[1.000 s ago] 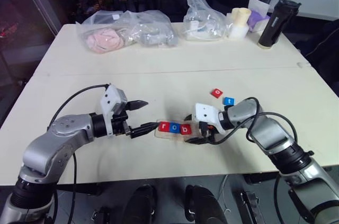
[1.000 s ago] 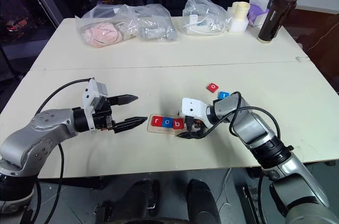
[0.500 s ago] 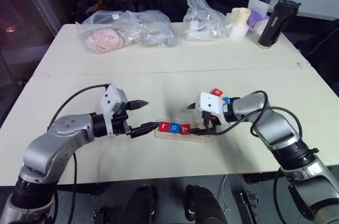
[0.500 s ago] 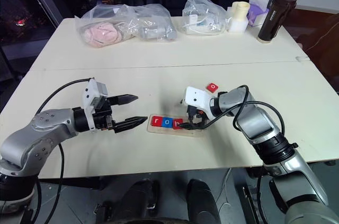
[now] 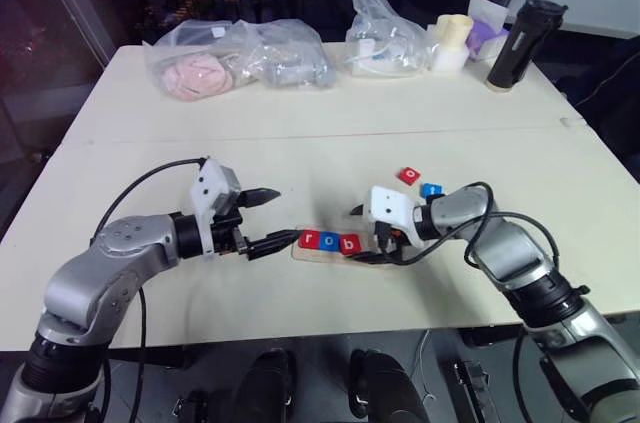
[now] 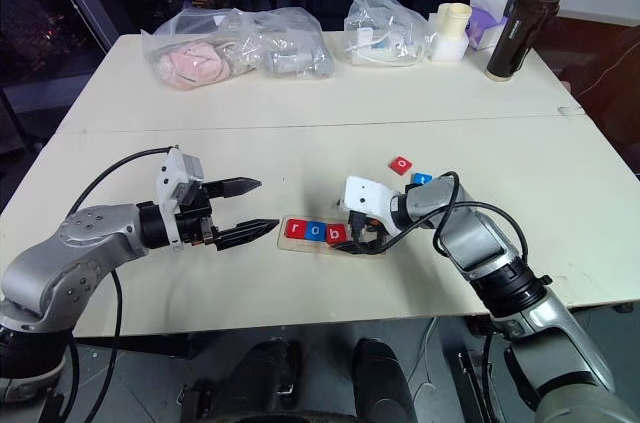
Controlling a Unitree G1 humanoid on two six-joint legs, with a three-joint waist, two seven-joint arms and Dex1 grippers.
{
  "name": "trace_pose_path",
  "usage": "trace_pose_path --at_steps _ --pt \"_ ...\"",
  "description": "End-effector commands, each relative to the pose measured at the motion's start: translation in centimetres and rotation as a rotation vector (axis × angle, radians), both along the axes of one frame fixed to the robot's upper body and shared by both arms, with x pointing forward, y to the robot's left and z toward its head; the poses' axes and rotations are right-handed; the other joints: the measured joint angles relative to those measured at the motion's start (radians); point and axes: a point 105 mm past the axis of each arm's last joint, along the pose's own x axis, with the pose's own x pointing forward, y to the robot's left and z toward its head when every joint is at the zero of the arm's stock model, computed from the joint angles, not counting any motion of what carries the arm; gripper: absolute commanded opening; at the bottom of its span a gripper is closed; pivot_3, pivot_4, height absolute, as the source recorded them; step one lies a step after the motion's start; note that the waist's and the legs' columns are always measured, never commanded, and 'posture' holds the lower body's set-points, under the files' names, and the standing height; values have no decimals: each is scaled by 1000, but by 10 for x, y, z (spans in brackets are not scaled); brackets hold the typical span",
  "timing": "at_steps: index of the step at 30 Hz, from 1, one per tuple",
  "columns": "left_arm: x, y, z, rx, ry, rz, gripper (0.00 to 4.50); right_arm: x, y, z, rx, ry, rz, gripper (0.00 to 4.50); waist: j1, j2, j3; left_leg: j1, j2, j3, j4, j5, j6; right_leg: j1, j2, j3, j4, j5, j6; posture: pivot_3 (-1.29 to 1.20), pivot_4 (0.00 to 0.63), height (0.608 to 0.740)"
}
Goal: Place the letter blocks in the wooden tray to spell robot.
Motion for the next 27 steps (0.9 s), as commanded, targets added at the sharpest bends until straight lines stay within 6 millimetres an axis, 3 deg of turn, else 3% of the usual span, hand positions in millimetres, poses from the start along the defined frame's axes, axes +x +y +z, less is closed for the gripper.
trace_pose_path --at_steps 1,27 --pt "-5 -2 11 -2 -47 -17 4500 2 3 6 14 -34 9 4449 0 0 0 0 0 0 0 0 0 0 0 0 0 0 0 0 150 740" --pt "-5 -9 8 -18 -34 -39 4500 6 8 17 36 -68 14 4449 0 0 0 0 0 0 0 0 0 0 0 0 0 0 0 0 150 740"
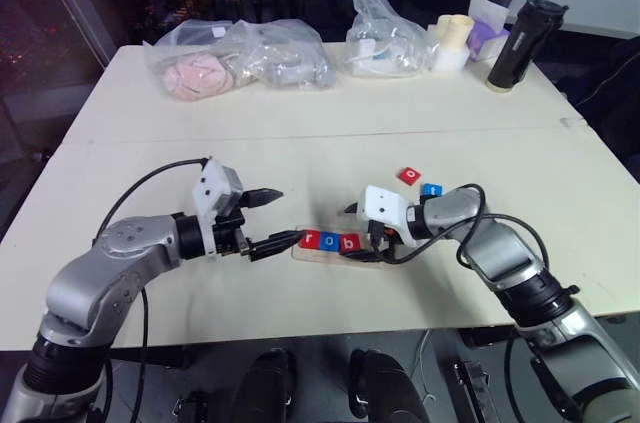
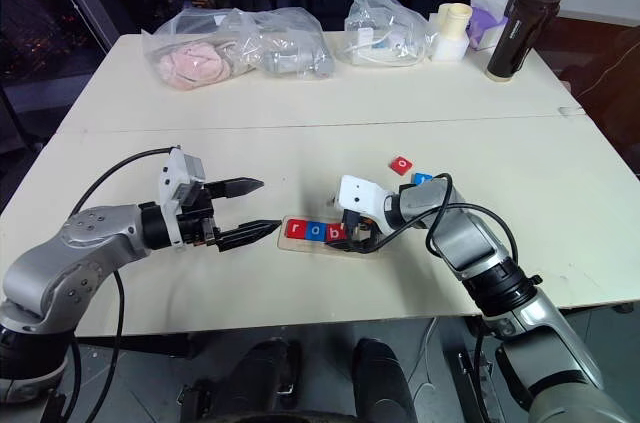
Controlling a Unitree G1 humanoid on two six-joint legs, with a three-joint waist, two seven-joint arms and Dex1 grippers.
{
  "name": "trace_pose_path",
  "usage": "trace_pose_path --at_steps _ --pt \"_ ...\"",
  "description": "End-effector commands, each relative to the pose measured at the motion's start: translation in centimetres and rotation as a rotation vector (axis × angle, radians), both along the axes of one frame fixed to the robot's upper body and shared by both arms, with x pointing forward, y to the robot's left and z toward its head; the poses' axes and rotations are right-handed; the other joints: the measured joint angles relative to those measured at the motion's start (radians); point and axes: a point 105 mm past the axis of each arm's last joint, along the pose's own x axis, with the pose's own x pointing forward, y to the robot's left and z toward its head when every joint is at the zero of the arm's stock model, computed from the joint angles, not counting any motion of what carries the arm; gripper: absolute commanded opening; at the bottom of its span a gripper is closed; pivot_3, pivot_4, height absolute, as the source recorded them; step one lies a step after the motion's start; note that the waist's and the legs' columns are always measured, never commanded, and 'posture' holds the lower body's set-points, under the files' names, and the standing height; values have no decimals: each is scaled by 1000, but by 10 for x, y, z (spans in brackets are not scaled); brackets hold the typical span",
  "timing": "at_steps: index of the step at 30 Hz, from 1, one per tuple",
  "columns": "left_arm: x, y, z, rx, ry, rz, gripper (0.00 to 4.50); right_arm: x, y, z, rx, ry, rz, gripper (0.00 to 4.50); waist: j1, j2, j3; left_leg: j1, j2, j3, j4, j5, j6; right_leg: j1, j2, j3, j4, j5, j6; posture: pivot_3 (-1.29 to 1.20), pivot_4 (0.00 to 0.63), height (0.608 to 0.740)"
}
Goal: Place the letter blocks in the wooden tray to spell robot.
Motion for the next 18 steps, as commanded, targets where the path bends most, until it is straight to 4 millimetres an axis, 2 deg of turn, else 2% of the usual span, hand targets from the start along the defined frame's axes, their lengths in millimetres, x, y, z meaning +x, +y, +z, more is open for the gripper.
trace_pose_path --at_steps 1,9,18 --pt "-3 -5 7 -4 -32 -24 4500 3 2 16 16 -56 16 4449 0 0 0 0 0 0 0 0 0 0 0 0 0 0 0 0 150 740" --pt "-2 -7 7 -11 -31 -27 4500 1 8 18 27 -59 35 4449 0 0 0 0 0 0 0 0 0 0 0 0 0 0 0 0 150 740" --pt "-2 -7 7 -10 -32 -27 4500 -9 -3 22 14 -49 36 4449 1 0 0 0 0 0 0 0 0 0 0 0 0 0 0 0 150 740"
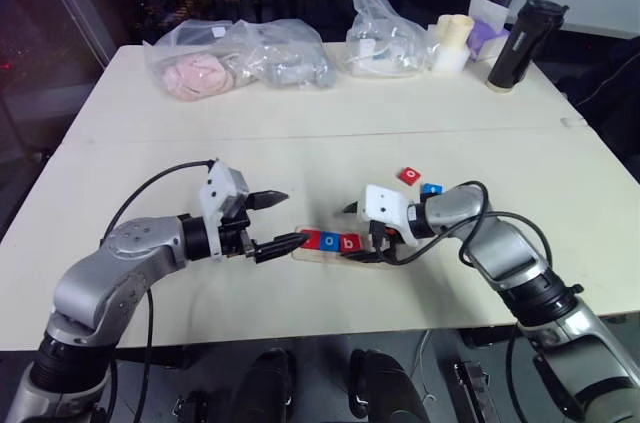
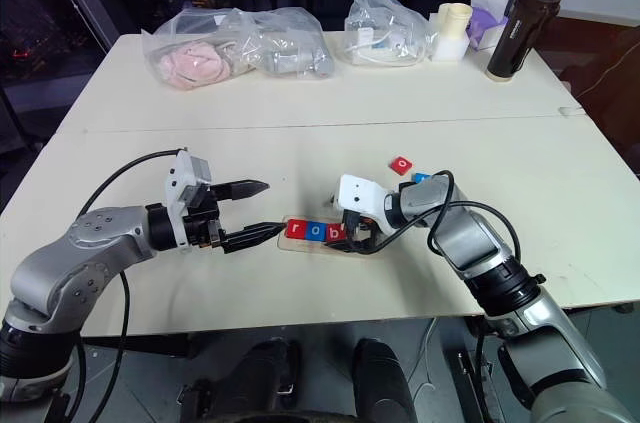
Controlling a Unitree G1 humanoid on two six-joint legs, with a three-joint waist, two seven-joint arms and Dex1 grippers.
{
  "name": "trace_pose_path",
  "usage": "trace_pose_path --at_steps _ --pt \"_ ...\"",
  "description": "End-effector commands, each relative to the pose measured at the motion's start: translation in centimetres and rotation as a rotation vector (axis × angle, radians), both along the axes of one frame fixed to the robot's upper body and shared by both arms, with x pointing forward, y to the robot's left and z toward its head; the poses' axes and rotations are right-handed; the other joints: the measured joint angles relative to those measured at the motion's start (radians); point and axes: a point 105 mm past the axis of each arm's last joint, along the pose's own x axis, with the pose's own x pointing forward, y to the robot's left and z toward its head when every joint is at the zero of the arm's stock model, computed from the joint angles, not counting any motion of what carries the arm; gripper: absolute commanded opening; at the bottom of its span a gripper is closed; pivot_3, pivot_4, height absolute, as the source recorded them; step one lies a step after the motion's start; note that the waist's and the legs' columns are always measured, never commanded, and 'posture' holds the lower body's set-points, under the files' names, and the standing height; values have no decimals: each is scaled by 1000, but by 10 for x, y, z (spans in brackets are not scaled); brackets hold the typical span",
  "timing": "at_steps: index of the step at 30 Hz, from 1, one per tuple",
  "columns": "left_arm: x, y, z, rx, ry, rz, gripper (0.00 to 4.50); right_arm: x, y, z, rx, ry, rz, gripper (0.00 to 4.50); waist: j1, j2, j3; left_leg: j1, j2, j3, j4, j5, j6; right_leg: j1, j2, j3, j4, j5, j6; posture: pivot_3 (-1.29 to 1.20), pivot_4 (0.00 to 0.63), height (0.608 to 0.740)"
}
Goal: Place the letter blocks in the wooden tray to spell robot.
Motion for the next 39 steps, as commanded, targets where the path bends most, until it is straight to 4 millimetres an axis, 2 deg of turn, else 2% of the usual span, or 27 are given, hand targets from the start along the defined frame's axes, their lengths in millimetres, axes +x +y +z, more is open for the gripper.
trace_pose_path --at_steps 1,16,24,28,32,35,36,39 --pt "-1 -2 9 -6 -39 -13 4500 -2 -4 13 22 -39 0 4449 0 0 0 0 0 0 0 0 0 0 0 0 0 0 0 0 150 740" --pt "0 -1 11 -2 -48 -13 4500 8 -4 9 14 -70 -21 4449 0 0 0 0 0 0 0 0 0 0 0 0 0 0 0 0 150 740" --pt "0 0 11 -1 -48 -9 4500 12 3 10 31 -78 -14 4449 -1 0 0 0 0 0 0 0 0 0 0 0 0 0 0 0 150 740" --pt "-1 0 11 1 -49 -10 4500 10 4 19 54 -78 -8 4449 -1 0 0 0 0 0 0 0 0 0 0 0 0 0 0 0 150 740" --pt "-1 1 11 2 -50 -6 4500 0 -5 37 83 -76 -22 4449 2 0 0 0 0 0 0 0 0 0 0 0 0 0 0 0 150 740" --pt "-1 2 11 1 -49 0 4500 -4 -18 55 143 -83 -94 4449 1 0 0 -1 0 0 0 0 0 0 -1 0 -1 0 0 0 150 740" --pt "-1 3 11 1 -49 1 4500 -3 -22 59 159 -95 -128 4449 1 0 0 -1 0 0 0 0 0 0 -1 0 -1 0 0 0 150 740" --pt "0 5 11 4 -50 7 4500 23 -45 72 210 -179 -407 4449 -2 0 0 0 0 0 0 0 0 0 -3 0 0 0 0 0 150 740"
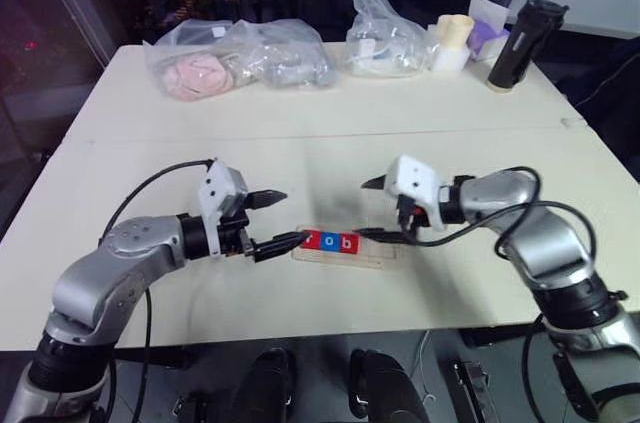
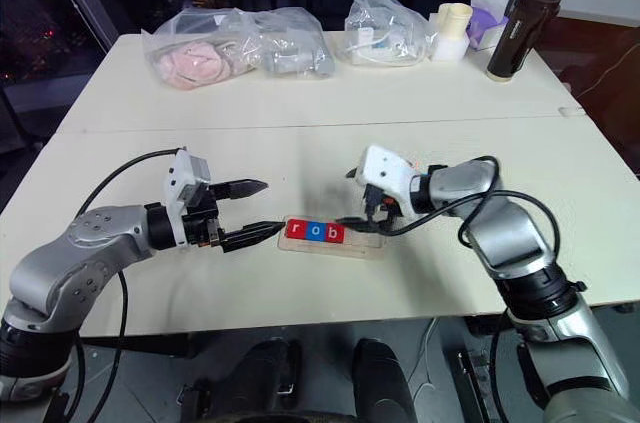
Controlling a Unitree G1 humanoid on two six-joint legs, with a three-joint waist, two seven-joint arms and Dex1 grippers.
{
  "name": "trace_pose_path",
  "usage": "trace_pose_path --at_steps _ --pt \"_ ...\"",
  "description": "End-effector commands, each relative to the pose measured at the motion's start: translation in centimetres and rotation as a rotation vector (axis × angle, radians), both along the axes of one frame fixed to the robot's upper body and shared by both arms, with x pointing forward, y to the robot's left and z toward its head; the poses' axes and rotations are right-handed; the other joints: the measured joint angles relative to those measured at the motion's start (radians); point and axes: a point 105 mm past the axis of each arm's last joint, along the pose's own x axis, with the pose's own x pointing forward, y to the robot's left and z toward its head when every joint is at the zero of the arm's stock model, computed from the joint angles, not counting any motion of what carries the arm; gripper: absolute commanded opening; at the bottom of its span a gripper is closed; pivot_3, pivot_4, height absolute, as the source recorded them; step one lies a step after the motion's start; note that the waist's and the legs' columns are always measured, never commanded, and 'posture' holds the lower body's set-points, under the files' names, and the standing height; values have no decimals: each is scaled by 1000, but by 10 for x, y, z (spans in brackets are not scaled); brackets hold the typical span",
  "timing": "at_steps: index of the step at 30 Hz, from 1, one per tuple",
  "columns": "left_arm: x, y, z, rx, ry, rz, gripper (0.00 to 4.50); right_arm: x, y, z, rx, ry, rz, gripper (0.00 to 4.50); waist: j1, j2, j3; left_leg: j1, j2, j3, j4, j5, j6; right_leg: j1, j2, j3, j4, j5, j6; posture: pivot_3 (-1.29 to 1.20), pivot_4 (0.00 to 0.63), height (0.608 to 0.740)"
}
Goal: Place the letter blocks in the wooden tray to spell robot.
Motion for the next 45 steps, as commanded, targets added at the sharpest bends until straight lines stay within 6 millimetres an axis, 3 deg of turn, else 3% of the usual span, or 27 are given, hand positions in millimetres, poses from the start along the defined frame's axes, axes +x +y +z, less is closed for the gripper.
trace_pose_path --at_steps 1,7,15,18,23,26,42,45 --pt "0 4 11 -1 -53 3 4500 29 -25 22 87 -98 -328 4449 -1 0 0 0 0 0 0 0 0 0 0 0 0 0 0 0 150 740" --pt "3 0 11 -9 -57 -12 4500 73 -49 22 319 -79 -898 4449 -2 1 0 -1 2 0 0 1 -1 -4 2 0 2 3 -5 0 150 740" --pt "5 -4 11 -9 -57 -23 4500 103 -45 23 474 5 -1296 4449 -6 1 0 -6 0 2 -1 2 -2 -9 3 1 3 3 -4 0 150 740" --pt "5 -4 11 -10 -60 -21 4500 107 -40 18 460 32 -1358 4449 -9 1 0 -6 0 2 -1 2 -2 -9 4 0 4 3 -4 0 150 740" --pt "3 -2 11 -13 -58 -9 4500 106 -13 -13 386 226 -1450 4449 -32 1 0 -5 1 2 -1 2 -2 -9 4 0 5 3 -4 0 150 740" --pt "3 -2 11 -14 -59 -3 4500 106 -5 -21 401 312 -1467 4449 -33 1 0 -4 1 2 -1 2 -2 -9 5 1 7 4 -3 0 150 740" --pt "0 -2 10 -15 -58 6 4500 106 -13 -45 394 453 -1610 4449 -31 1 0 -4 1 2 -1 2 -2 -9 6 1 10 3 -4 0 150 740" --pt "0 -2 10 -12 -58 6 4500 105 -13 -46 394 463 -1615 3576 -31 1 0 -4 1 2 -1 2 -2 -9 6 1 10 3 -4 0 150 740"
